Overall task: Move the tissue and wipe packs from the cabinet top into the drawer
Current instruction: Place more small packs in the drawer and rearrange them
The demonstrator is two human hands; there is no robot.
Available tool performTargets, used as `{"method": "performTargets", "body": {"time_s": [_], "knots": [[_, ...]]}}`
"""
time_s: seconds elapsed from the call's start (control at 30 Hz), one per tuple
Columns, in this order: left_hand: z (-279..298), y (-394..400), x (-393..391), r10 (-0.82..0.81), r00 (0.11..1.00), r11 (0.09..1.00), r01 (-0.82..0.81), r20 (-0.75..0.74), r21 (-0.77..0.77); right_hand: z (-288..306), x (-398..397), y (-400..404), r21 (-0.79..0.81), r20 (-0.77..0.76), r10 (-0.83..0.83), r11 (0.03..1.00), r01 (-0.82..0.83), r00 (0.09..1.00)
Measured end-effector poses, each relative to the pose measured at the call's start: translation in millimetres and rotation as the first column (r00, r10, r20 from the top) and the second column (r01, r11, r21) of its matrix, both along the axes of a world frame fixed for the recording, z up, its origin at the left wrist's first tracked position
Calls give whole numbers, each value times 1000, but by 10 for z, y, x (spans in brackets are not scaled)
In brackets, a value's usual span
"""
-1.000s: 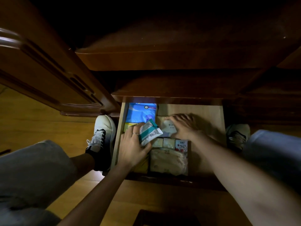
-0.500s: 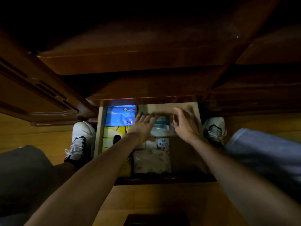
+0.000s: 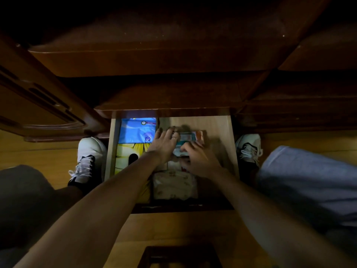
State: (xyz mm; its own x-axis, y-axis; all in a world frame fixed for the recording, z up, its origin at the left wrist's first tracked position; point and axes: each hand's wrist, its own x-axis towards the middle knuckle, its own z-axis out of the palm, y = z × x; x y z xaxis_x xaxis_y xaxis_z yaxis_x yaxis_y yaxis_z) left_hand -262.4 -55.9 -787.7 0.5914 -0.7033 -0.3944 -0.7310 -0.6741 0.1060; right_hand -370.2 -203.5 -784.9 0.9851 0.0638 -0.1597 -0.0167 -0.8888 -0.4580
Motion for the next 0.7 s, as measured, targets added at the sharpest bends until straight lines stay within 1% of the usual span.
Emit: {"method": "performTargets", "body": {"time_s": [0.03, 0.07, 0.13, 0.17, 0.23, 0.3, 0.33, 0.37, 0.4, 0.47, 0.53, 0.6, 0.7], "knots": [[-4, -15, 0, 0, 1000, 999, 1, -25, 39, -28, -42, 34, -29, 31, 3, 1000, -2, 1000], [-10, -37, 2, -5, 999, 997, 8, -34, 81, -38, -76, 43, -20, 25, -39, 999, 40, 999], [-37, -105, 18, -18, 1000, 990, 20, -13, 136, -17, -128, 8, 77, -22, -190, 979, 191, 982], [-52, -149, 35, -16, 1000, 990, 16, 2, 139, -8, -142, -37, 119, -31, -274, 954, 275, 961], [-73, -246, 89, -1, 1000, 993, 0, 8, 120, 13, -157, -153, 154, 17, -433, 892, 426, 901], [-91, -340, 159, -18, 1000, 993, 17, 6, 120, 32, -168, -245, 142, 54, -524, 847, 513, 850], [-98, -379, 188, -34, 999, 991, 32, 18, 132, 21, -172, -278, 129, 47, -534, 841, 525, 844], [-103, -406, 214, -51, 998, 988, 46, 31, 150, 4, -173, -302, 110, 23, -515, 853, 509, 857], [-113, -427, 236, -66, 997, 985, 59, 39, 163, -18, -176, -312, 89, -35, -469, 878, 470, 883], [-134, -441, 267, -89, 996, 982, 83, 29, 172, -53, -179, -272, 61, -227, -310, 942, 331, 923], [-146, -429, 269, -101, 995, 980, 98, 9, 175, -128, -200, -153, 62, -364, -161, 979, 196, 917], [-151, -414, 266, -124, 992, 973, 118, 15, 196, -194, -224, -6, 70, -382, -116, 986, 154, 917], [-142, -370, 270, -144, 989, 963, 135, 21, 231, -259, -197, 125, 48, -306, -80, 994, 99, 949]]}}
